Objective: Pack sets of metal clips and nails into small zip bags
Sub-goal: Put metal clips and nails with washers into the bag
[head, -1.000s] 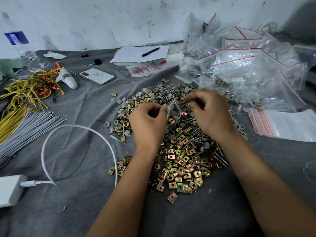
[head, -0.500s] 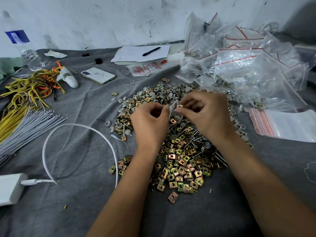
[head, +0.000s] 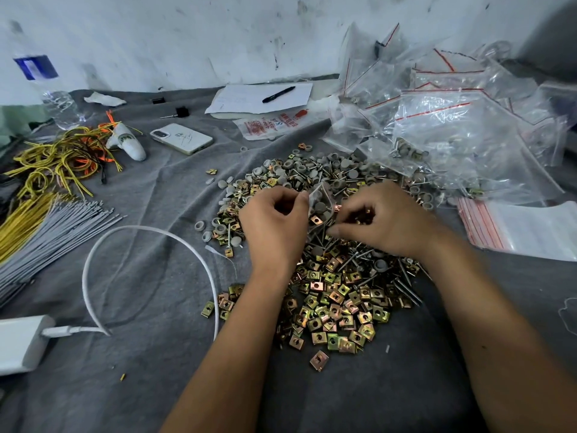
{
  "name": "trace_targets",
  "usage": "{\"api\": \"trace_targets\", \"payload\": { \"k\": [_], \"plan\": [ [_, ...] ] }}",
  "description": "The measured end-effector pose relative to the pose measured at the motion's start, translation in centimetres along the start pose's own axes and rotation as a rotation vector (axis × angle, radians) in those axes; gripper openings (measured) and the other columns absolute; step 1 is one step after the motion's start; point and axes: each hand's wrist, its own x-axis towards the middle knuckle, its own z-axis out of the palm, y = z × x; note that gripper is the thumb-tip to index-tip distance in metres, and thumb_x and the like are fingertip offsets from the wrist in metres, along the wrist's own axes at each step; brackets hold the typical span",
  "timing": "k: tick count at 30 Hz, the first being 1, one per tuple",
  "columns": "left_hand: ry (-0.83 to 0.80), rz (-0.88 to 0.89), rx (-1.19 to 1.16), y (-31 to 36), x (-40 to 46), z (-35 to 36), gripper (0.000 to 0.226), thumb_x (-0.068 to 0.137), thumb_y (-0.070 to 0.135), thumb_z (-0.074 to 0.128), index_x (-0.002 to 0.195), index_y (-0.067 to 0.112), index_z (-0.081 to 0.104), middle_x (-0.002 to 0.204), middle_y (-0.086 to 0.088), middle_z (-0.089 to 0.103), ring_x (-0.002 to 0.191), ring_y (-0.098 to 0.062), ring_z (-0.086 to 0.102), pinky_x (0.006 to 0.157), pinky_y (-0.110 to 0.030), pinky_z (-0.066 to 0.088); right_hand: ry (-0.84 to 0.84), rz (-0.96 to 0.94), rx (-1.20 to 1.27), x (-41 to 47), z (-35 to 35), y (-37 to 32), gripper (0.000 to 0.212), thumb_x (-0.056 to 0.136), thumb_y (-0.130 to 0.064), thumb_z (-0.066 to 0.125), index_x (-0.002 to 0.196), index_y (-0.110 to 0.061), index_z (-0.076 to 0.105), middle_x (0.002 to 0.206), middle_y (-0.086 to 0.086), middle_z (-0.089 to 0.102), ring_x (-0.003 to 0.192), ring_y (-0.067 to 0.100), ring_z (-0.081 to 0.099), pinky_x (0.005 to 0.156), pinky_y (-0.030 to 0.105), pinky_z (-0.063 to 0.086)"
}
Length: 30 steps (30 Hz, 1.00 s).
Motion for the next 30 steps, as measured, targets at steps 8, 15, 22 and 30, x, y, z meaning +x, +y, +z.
{"api": "trace_targets", "payload": {
  "k": [8,15,22,30],
  "plan": [
    [0.011,-0.002,0.002,-0.1,0.1,0.0,0.016,0.092,0.023,0.076,0.076,0.021,0.078,0.066,0.012,0.069,0.059,-0.002,0.061,0.056,-0.014,0.043,-0.281,0.071,0.017,0.4,0.2,0.3,0.011,0.082,-0.034,0.084,0.08,-0.029,0.075,0.075,-0.013,0.07,0.066,0.004,0.064,0.059,0.019,0.047],
    [0.027,-0.01,-0.027,-0.2,0.3,0.0,0.016,0.092,0.022,0.076,0.077,0.022,0.077,0.067,0.011,0.07,0.061,-0.002,0.061,0.057,-0.017,0.045,-0.05,0.033,0.05,0.2,0.2,0.2,0.009,0.088,-0.024,0.079,0.085,-0.027,0.071,0.083,-0.015,0.067,0.08,-0.002,0.062,0.068,0.009,0.041],
    [0.014,-0.021,-0.061,-0.3,0.3,-0.1,0.017,0.092,0.021,0.077,0.076,0.025,0.076,0.066,0.011,0.07,0.055,0.001,0.057,0.053,-0.011,0.04,0.284,0.021,0.184,0.2,0.2,-0.2,0.007,0.09,-0.02,0.077,0.097,-0.02,0.076,0.09,-0.013,0.074,0.084,0.001,0.069,0.077,0.014,0.054],
    [-0.057,-0.014,-0.116,-0.3,0.5,-0.2,0.009,0.091,0.02,0.078,0.083,0.019,0.08,0.071,0.008,0.074,0.061,-0.003,0.063,0.057,-0.017,0.046,0.325,-0.077,0.133,0.4,1.5,-1.6,0.017,0.082,-0.012,0.084,0.097,-0.018,0.078,0.086,-0.01,0.075,0.08,0.005,0.072,0.074,0.033,0.062]
  ]
}}
